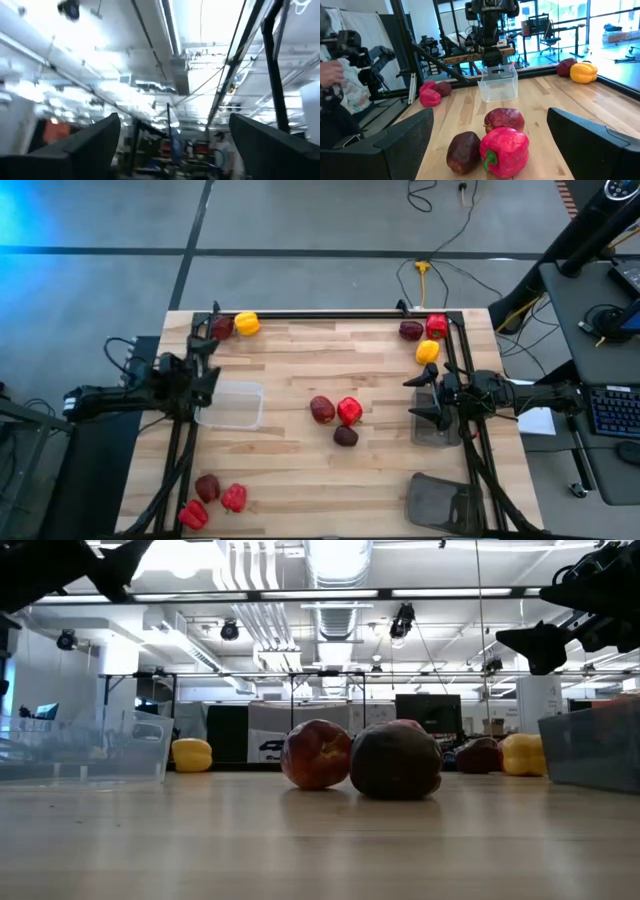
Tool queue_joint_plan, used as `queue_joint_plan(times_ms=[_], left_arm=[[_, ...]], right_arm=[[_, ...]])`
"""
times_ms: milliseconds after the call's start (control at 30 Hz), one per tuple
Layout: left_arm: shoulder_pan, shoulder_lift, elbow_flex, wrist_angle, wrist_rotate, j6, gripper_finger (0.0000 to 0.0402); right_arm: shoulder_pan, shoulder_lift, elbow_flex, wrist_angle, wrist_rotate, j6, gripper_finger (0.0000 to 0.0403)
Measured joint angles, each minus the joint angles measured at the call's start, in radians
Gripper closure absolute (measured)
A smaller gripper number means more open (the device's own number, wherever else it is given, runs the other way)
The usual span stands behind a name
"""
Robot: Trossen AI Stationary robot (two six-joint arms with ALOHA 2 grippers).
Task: Sort produce into baskets
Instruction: Put the center red apple in the transparent bin
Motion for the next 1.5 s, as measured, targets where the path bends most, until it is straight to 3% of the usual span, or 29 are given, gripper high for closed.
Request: queue_joint_plan(times_ms=[133,300,433,600,733,900,1033,1200,1300,1433,1500], left_arm=[[0.000,0.200,0.109,0.008,-0.028,-0.149,0.0047],[-0.001,0.420,0.304,-0.080,-0.009,-0.231,0.0047],[-0.001,0.528,0.456,-0.305,0.132,-0.337,0.0047],[-0.001,0.600,0.592,-0.562,0.417,-0.362,0.0047],[-0.016,0.681,0.644,-0.597,0.423,-0.359,0.0047],[-0.017,0.799,0.711,-0.603,0.420,-0.250,0.0047],[-0.019,0.918,0.794,-0.607,0.420,-0.303,0.0047],[-0.018,1.074,0.936,-0.788,0.298,-0.435,0.0047],[-0.019,1.165,1.038,-1.024,0.224,-0.472,0.0047],[-0.063,1.235,1.162,-1.472,-0.052,-0.700,0.0047],[-0.108,1.255,1.196,-1.615,-0.187,-0.871,0.0047]], right_arm=[[0.000,0.000,0.000,0.000,0.000,0.000,0.0021],[0.000,0.000,0.000,0.000,0.000,0.000,0.0021],[0.000,0.000,0.000,0.000,0.000,0.000,0.0021],[0.000,0.000,0.000,0.000,0.000,0.000,0.0021],[0.000,0.000,0.000,0.000,0.000,0.000,0.0021],[0.000,0.000,0.000,0.000,0.000,0.000,0.0021],[0.000,0.000,0.000,0.000,0.000,0.000,0.0021],[0.000,0.000,0.000,0.000,0.000,0.000,0.0021],[0.000,0.000,0.000,0.000,0.000,0.000,0.0021],[0.000,0.000,0.000,0.000,0.000,0.000,0.0021],[0.000,0.000,0.000,0.000,0.000,0.000,0.0021]])
